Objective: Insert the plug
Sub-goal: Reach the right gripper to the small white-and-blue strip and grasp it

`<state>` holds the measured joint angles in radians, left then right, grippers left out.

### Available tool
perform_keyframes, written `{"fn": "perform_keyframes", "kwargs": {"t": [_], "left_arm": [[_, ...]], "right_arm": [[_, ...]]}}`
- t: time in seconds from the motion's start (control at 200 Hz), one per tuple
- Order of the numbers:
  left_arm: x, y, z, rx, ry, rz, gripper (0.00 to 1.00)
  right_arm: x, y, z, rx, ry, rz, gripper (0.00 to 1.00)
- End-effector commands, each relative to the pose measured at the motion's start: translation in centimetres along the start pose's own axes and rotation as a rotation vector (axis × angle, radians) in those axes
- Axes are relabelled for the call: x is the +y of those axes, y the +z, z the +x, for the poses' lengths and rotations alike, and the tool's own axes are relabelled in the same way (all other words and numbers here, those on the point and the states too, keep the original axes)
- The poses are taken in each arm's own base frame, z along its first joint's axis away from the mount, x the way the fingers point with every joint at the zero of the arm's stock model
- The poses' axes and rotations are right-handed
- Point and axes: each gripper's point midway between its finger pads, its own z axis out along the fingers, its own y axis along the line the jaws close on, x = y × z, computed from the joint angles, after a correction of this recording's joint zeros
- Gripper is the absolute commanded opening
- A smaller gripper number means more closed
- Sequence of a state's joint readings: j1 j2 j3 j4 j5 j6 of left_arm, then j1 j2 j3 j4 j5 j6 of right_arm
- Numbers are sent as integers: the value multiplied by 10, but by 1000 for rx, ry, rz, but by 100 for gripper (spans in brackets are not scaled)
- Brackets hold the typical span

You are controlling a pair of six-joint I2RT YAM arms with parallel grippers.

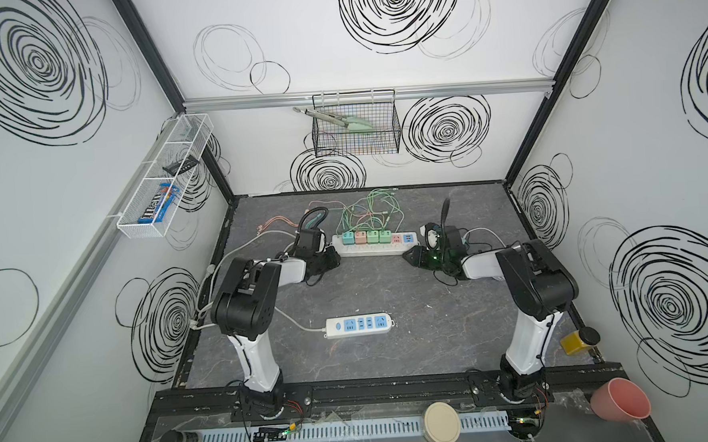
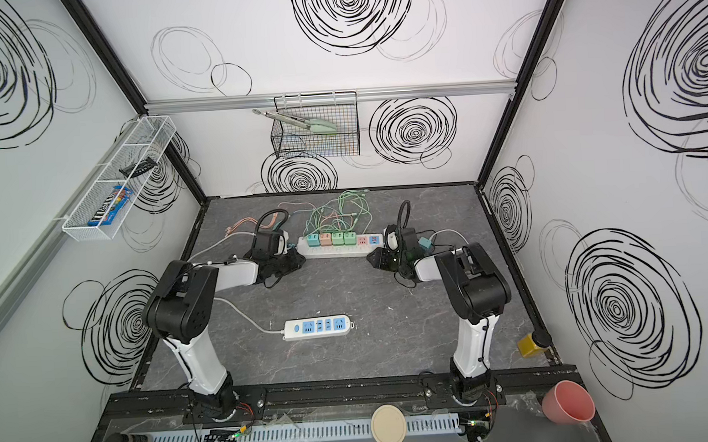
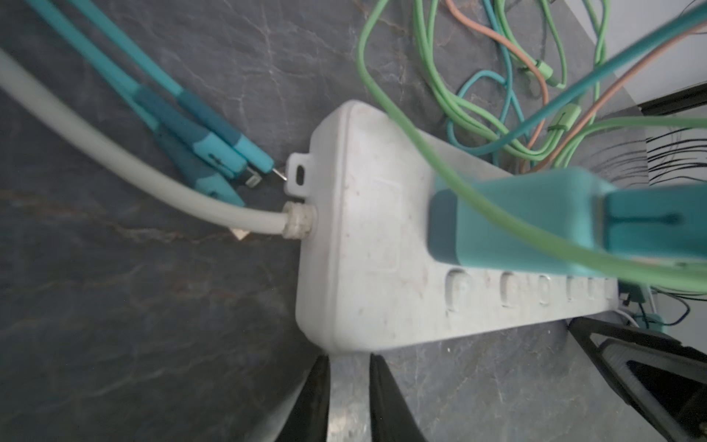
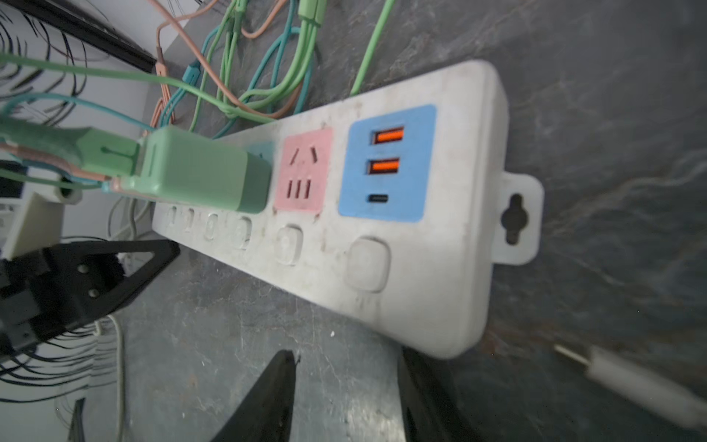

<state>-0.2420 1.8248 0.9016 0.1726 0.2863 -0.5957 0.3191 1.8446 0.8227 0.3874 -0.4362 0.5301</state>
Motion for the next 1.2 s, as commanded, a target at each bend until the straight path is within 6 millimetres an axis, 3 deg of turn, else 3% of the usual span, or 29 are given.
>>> {"fn": "perform_keyframes", "kwargs": {"t": [0.0,0.125,0.27,0.46,0.59,0.77,0.971,1.066,1.191], "left_arm": [[-27,-45,-14,-118,29,37,30],[-41,-87,-1,-199,36,30,44],[-42,-125,21,-251,20,18,68],[-10,-164,30,-317,-64,-21,100],[17,-189,23,-412,-119,-89,96],[37,-216,13,-523,-198,-138,96],[48,-226,11,-569,-221,-164,96],[52,-225,14,-572,-223,-166,96],[50,-221,15,-576,-229,-135,96]], "right_arm": [[27,-21,6,6,-147,2,62],[72,-39,19,-22,-398,-16,99],[125,-45,66,33,-778,-84,97],[166,-42,147,188,-1131,-253,98],[174,-33,194,311,-1333,-296,98],[170,-9,221,447,-1459,-233,98],[172,9,241,553,-1542,-240,99],[172,15,249,612,-1537,-243,95],[170,19,253,650,-1540,-232,72]]}}
